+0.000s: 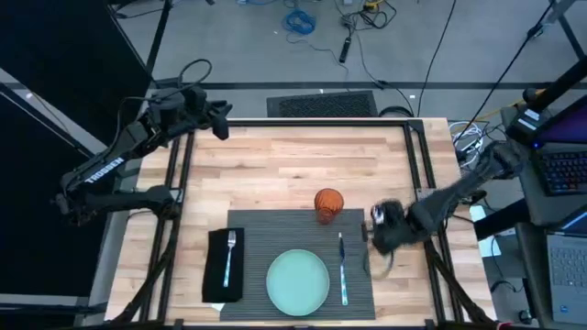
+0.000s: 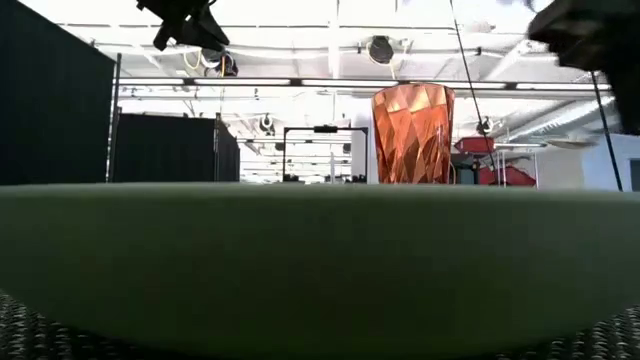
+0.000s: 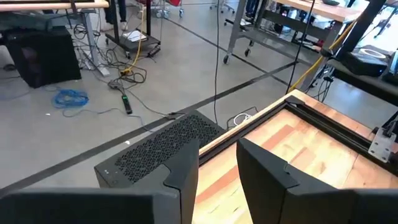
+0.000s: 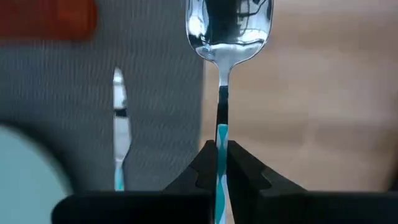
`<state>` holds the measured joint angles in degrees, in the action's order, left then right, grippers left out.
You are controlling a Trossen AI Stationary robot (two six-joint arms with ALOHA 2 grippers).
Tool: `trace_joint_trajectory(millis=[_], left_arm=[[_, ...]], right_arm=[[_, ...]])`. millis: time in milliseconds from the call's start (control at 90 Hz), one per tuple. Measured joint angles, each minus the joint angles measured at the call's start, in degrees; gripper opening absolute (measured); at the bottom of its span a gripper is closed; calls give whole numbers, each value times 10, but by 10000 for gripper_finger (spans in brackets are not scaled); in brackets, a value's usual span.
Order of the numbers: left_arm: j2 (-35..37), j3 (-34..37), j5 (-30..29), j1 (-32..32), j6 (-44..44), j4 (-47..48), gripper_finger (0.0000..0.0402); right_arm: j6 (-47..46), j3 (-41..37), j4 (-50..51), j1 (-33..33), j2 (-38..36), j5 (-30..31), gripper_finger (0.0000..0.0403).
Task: Set table place
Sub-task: Put the blue spoon on the gray mat to the right of the blue knife
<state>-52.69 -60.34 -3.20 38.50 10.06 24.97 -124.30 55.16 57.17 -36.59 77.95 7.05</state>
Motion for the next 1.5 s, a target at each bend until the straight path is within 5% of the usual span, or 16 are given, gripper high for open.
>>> trace_joint_trajectory(millis=[267,589,1500], left_arm=[[0,0,0,0,28,-1,93],[0,0,0,0,32,0,93],[0,0,19,0,32,0,93]], right_arm=[[-4,108,-43,-12,154,-27,0],[-8,133,-71,-13,232,-44,0],[-17,83,-121,-13,263,-74,0]])
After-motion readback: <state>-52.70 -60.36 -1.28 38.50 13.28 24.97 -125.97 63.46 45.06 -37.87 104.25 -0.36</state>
